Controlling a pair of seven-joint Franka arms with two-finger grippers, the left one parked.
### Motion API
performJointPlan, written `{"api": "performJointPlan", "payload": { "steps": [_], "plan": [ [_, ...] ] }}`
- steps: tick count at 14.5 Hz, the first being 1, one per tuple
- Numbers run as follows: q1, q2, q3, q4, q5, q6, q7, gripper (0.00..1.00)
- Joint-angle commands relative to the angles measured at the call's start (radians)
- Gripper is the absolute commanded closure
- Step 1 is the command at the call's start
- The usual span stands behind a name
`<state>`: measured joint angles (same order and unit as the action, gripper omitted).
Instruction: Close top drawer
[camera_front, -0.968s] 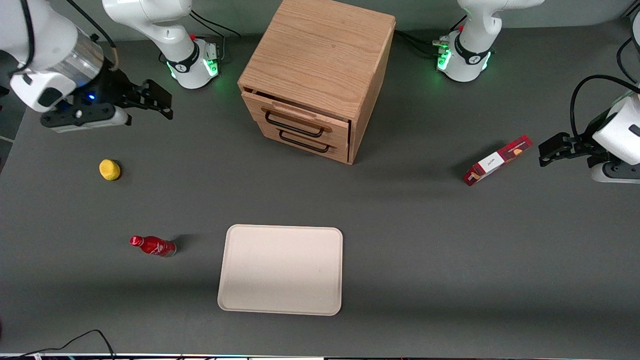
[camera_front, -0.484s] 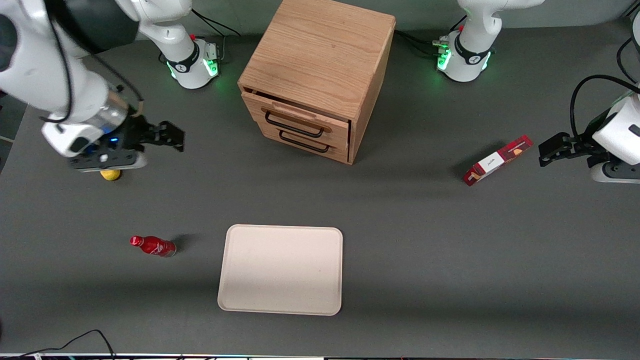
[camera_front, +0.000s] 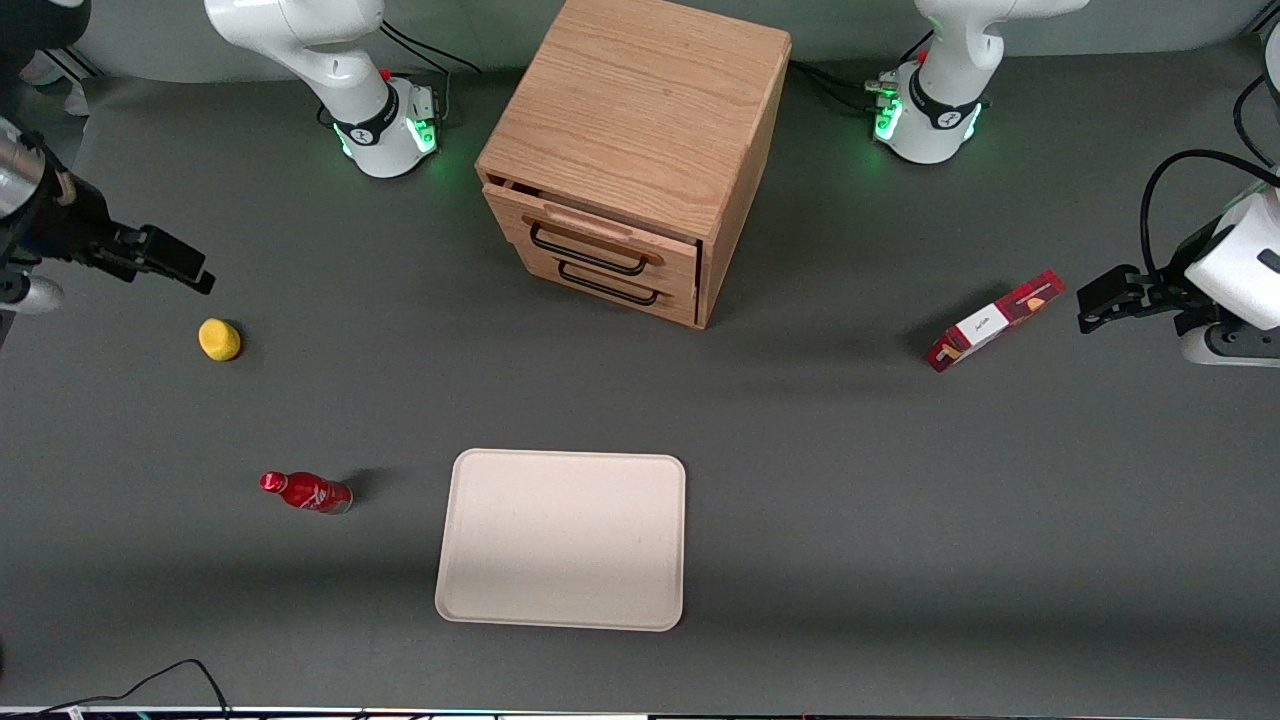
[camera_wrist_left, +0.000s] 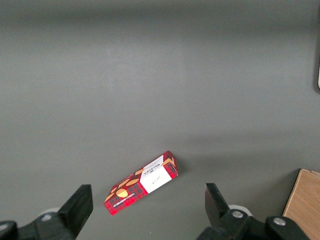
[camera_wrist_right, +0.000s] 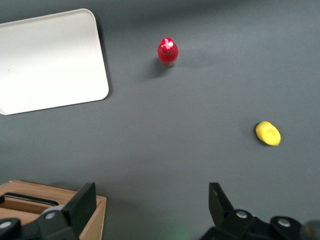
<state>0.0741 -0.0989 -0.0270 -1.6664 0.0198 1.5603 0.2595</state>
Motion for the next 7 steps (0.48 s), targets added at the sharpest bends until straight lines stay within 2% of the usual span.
{"api": "performJointPlan", "payload": {
  "steps": [1,2,3,7],
  "plan": [
    [0.003,-0.128,-0.001,-0.113,-0.047,0.003,-0.025,0.00],
    [0.000,-0.136,-0.004,-0.115,-0.088,-0.008,-0.081,0.00],
    [-0.002,-0.136,-0.005,-0.113,-0.098,-0.025,-0.110,0.00],
    [0.001,-0.124,-0.030,-0.095,-0.098,-0.031,-0.117,0.00]
  ]
}}
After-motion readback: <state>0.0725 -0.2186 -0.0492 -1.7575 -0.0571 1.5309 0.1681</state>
